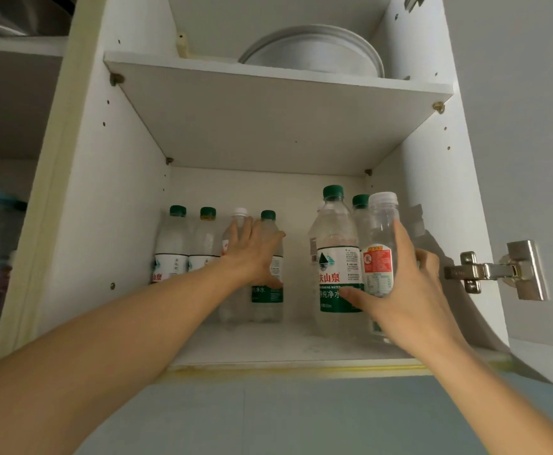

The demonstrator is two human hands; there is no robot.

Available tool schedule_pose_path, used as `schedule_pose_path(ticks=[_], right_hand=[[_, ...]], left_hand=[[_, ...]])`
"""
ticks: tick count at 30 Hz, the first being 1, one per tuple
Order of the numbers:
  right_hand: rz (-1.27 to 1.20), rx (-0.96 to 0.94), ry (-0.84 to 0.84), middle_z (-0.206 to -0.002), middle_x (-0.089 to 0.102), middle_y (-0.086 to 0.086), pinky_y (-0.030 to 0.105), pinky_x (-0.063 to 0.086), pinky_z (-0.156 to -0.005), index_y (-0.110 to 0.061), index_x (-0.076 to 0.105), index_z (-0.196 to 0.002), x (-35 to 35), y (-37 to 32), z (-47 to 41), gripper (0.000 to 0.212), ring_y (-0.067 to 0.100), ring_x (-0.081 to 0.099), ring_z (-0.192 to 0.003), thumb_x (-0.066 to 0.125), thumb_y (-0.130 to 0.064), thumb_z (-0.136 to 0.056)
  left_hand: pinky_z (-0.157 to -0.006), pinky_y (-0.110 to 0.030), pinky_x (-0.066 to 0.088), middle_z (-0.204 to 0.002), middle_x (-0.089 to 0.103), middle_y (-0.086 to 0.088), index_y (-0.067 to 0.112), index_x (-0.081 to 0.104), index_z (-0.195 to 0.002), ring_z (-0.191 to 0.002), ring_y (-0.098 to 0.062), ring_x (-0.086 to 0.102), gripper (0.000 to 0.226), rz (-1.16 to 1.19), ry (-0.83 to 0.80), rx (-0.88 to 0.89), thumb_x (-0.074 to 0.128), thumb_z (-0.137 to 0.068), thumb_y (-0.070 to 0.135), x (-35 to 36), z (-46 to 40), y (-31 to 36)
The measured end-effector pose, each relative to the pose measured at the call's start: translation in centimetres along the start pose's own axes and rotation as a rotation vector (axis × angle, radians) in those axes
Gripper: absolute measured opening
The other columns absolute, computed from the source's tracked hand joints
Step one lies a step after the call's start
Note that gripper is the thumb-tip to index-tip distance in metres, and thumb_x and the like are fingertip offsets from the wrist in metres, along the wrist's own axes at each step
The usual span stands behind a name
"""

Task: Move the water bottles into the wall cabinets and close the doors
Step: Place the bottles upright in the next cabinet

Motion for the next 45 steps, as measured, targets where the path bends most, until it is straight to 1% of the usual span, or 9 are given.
schedule_pose_path(ticks=[8, 11, 14, 19, 25, 33, 38, 41, 45], right_hand=[[-0.007, -0.02, 0.0, -0.119, 0.031, -0.008, 0.051, 0.048, -0.098, -0.055, -0.004, -0.153, 0.1, -0.1, 0.0, 0.129, 0.031, 0.043, -0.131, 0.09, -0.05, -0.064], [-0.015, -0.009, -0.002, -0.12, 0.032, -0.008, 0.051, 0.049, -0.097, -0.057, -0.006, -0.151, 0.2, 0.0, 0.0, 0.13, 0.029, 0.043, -0.131, 0.09, -0.05, -0.064], [-0.019, 0.009, 0.008, -0.127, 0.037, -0.001, 0.053, 0.051, -0.095, -0.059, -0.008, -0.15, 0.1, 0.1, 0.0, 0.131, 0.03, 0.047, -0.128, 0.09, -0.051, -0.064], [-0.019, -0.006, 0.021, -0.124, 0.041, -0.002, 0.053, 0.052, -0.092, -0.059, -0.01, -0.15, 0.1, -0.2, -0.1, 0.133, 0.028, 0.047, -0.124, 0.09, -0.05, -0.063], [-0.045, -0.01, 0.037, -0.114, 0.038, -0.009, 0.05, 0.053, -0.09, -0.058, -0.004, -0.152, -0.2, -0.4, 0.1, 0.119, 0.029, 0.051, -0.119, 0.084, -0.048, -0.073], [-0.032, 0.031, 0.035, -0.133, 0.041, 0.007, 0.051, 0.051, -0.093, -0.056, -0.003, -0.153, -0.1, 0.0, 0.0, 0.069, 0.031, 0.058, -0.107, 0.043, -0.042, -0.104], [-0.029, 0.124, 0.065, -0.155, 0.033, 0.013, 0.047, 0.043, -0.1, -0.028, 0.003, -0.161, -0.4, 0.2, 0.0, 0.078, 0.035, 0.046, -0.133, 0.05, -0.046, -0.102], [-0.038, 0.201, 0.088, -0.158, 0.033, 0.013, 0.048, 0.043, -0.104, -0.019, 0.012, -0.16, -0.8, 0.1, 0.3, 0.087, 0.033, 0.048, -0.133, 0.06, -0.051, -0.095], [-0.008, 0.227, 0.082, -0.129, 0.057, 0.01, 0.042, 0.047, -0.087, -0.013, 0.042, -0.138, -0.8, -0.3, 0.6, 0.065, 0.028, 0.057, -0.109, 0.071, -0.043, -0.089]], left_hand=[[-0.12, -0.061, 0.004, -0.159, 0.013, -0.015, 0.032, 0.018, -0.156, -0.148, -0.04, 0.007, 0.109, 0.031, 0.1, 0.044, 0.076, -0.07, 0.068, -0.7, 1.1, -0.1], [-0.117, -0.052, 0.029, -0.158, 0.03, -0.01, 0.025, 0.03, -0.154, -0.144, -0.032, 0.03, 0.095, 0.431, 0.184, -0.032, 0.069, -0.079, 0.068, -3.6, 1.9, 0.1], [-0.087, -0.029, 0.054, -0.138, 0.053, -0.005, 0.021, 0.036, -0.149, -0.113, -0.014, 0.059, 0.093, 1.076, 0.082, 0.002, 0.065, -0.076, 0.07, -5.6, 3.1, 2.0], [-0.079, -0.035, 0.063, -0.116, 0.06, -0.002, 0.035, 0.012, -0.156, -0.102, -0.018, 0.068, 0.112, 1.357, -0.089, 0.057, 0.077, -0.067, 0.057, -6.8, 4.7, 6.1], [-0.075, -0.044, 0.064, -0.124, 0.063, -0.007, 0.048, 0.006, -0.154, -0.098, -0.024, 0.072, 0.105, 1.37, -0.123, 0.04, 0.081, -0.083, 0.026, -6.9, 5.0, 8.9], [-0.08, -0.051, 0.062, -0.124, 0.062, -0.011, 0.052, 0.005, -0.155, -0.101, -0.027, 0.07, 0.104, 1.368, -0.163, -0.047, 0.076, -0.087, 0.017, -7.4, 7.2, 4.5], [-0.07, -0.039, 0.06, -0.147, 0.046, -0.01, 0.054, 0.002, -0.154, -0.105, -0.024, 0.063, 0.106, 1.219, -0.082, -0.163, 0.078, -0.086, 0.022, -6.9, 9.3, -1.3], [-0.067, -0.027, 0.052, -0.15, 0.046, -0.009, 0.044, 0.0, -0.157, -0.095, -0.015, 0.061, 0.109, 1.023, 0.043, -0.228, 0.08, -0.085, 0.026, -6.8, 10.6, -4.1], [-0.092, -0.047, 0.051, -0.158, 0.032, -0.015, 0.043, -0.011, -0.156, -0.12, -0.035, 0.057, 0.112, 0.819, 0.167, -0.326, 0.077, -0.086, 0.037, -6.4, 12.7, -6.1]])
Point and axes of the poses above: each hand's wrist, its own z-axis away from the middle knuckle, its own x-axis out of the palm, y = z × x, the point moved 5 cm from there along -z, towards the middle knuckle
